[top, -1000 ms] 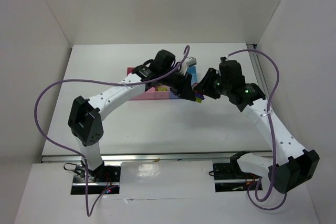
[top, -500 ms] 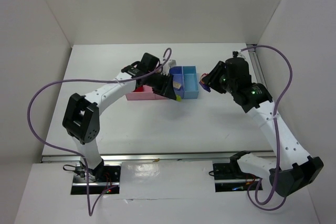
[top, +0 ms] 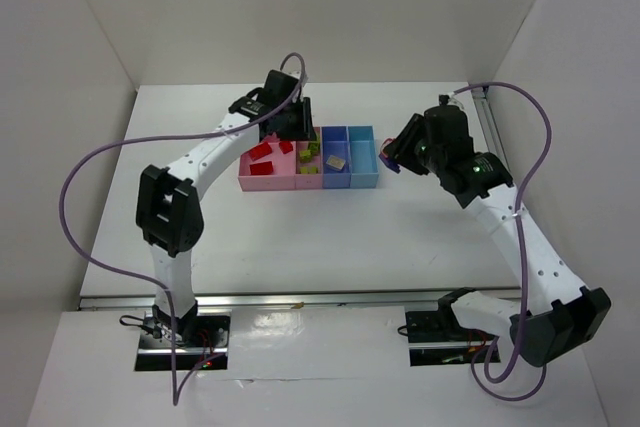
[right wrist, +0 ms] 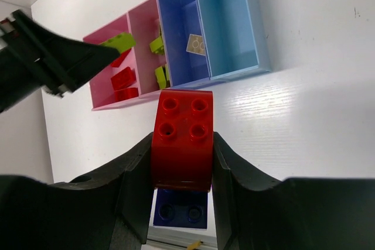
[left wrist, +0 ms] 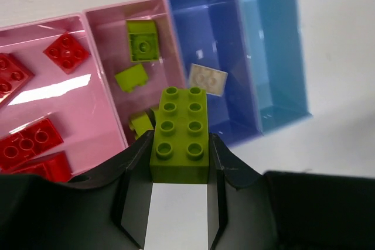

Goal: Sort the legos into containers by color

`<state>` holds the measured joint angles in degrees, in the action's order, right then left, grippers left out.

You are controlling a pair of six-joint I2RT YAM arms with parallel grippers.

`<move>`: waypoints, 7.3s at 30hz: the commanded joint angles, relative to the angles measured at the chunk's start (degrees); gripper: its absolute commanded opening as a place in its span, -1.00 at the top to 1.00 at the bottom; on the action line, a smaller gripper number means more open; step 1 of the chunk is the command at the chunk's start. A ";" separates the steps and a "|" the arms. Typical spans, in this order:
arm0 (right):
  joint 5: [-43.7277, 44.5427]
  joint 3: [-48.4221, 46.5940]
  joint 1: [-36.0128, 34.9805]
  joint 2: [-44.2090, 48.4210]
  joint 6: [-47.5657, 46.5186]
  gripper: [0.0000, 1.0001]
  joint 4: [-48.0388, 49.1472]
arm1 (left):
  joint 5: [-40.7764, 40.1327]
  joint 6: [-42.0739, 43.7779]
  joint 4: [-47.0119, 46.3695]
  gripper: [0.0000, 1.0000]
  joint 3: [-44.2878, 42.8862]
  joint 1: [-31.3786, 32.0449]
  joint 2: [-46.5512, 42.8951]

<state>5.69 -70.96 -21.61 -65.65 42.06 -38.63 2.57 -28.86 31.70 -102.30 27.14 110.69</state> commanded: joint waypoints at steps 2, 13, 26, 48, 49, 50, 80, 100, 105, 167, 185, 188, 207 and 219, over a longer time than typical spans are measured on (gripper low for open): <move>1.43 -2.78 0.07 -0.71 -1.19 0.50 0.58 | -8.00 -1.55 3.01 0.96 -3.69 -0.07 5.05; -1.73 -3.31 0.07 -6.06 -2.34 0.50 0.66 | -4.87 3.01 3.62 -0.82 -6.06 1.07 4.27; -18.33 -3.40 7.71 -9.24 -2.86 0.50 7.68 | 38.78 6.64 -4.63 -0.70 5.00 2.13 -10.24; -55.35 11.11 17.12 -5.81 1.88 0.53 38.27 | 58.69 -1.72 -16.32 -0.73 6.06 2.13 -8.48; -56.74 11.63 17.12 -5.29 2.49 0.53 39.06 | 58.69 -2.51 -16.32 -0.73 6.58 2.13 -8.48; -57.28 11.63 17.12 -5.28 2.50 0.53 39.77 | 59.47 -3.30 -17.63 -0.73 7.28 2.13 -8.48; -64.40 11.54 17.65 -5.71 9.18 0.53 50.41 | 67.92 -34.33 -61.85 -0.69 11.51 2.04 -1.01; -63.35 11.54 17.12 -6.25 8.65 0.53 49.18 | 67.22 -47.69 -79.52 0.01 11.33 3.19 2.51; -62.03 11.54 17.12 -6.25 8.65 0.53 49.18 | 67.22 -47.16 -79.52 0.22 11.33 3.19 1.98; -18.97 -35.99 -12.41 -51.40 -21.06 0.64 15.60 | 23.72 -8.22 -0.50 1.00 14.32 -26.52 -33.43; -4.43 -26.22 -7.76 -40.29 -17.73 -0.87 18.59 | 18.70 -8.23 -1.38 1.00 9.51 -17.13 -26.86; 0.27 -17.57 -1.79 -29.04 -14.66 -0.80 18.59 | 19.67 -6.39 -0.15 1.00 2.67 -12.12 -18.52; 8.29 2.49 16.24 2.10 -9.19 -0.80 5.85 | 13.17 -10.25 -5.51 1.00 -22.94 4.42 18.42; 3.71 4.78 17.91 2.10 -9.19 -0.80 7.16 | 5.95 -10.78 -7.97 -0.24 -24.78 6.70 22.81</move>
<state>10.72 -66.78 -4.36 -64.97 32.40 -32.32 9.13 -39.24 25.78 -123.83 33.10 131.55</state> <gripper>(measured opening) 0.899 0.502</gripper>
